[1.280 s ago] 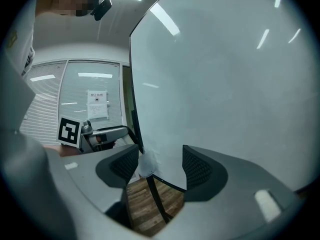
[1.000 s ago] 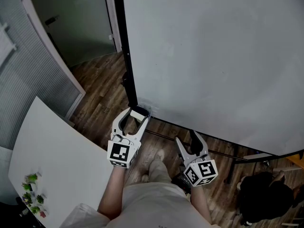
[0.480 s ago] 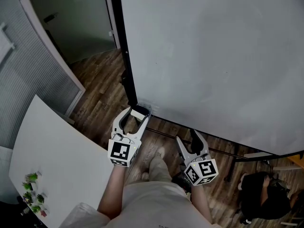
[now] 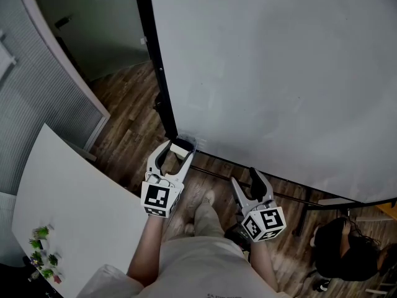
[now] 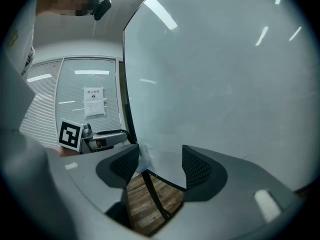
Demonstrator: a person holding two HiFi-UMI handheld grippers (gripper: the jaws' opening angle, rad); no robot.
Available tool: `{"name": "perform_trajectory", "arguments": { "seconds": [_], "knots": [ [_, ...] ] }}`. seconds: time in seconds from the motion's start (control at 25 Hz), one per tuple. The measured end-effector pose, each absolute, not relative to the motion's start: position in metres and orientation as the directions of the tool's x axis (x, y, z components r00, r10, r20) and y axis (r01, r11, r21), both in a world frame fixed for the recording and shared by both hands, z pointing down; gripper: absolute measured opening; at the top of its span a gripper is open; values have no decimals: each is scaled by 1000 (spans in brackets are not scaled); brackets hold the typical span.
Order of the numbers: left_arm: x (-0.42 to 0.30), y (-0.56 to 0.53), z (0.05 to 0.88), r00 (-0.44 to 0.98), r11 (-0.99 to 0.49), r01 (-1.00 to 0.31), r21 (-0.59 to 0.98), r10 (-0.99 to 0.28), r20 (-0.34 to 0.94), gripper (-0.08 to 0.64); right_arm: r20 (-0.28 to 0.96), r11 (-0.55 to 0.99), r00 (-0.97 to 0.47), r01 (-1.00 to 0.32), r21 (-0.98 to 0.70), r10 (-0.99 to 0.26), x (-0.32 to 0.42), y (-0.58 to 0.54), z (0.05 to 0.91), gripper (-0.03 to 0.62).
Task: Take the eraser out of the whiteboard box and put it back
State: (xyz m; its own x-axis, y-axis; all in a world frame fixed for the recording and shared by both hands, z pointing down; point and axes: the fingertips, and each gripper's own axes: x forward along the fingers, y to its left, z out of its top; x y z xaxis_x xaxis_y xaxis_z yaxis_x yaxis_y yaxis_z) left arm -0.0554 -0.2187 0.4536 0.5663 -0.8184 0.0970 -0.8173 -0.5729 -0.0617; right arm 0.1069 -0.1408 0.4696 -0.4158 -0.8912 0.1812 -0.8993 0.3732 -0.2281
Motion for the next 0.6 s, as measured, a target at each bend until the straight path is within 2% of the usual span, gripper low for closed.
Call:
{"name": "perform_trajectory", "arguments": {
  "seconds": [0.6],
  "knots": [
    [-54,-229,484,552,-565,-824,-53,-819,156,255,204,368,-420,-896,-247,-884,113,-150,484,273]
  ]
}}
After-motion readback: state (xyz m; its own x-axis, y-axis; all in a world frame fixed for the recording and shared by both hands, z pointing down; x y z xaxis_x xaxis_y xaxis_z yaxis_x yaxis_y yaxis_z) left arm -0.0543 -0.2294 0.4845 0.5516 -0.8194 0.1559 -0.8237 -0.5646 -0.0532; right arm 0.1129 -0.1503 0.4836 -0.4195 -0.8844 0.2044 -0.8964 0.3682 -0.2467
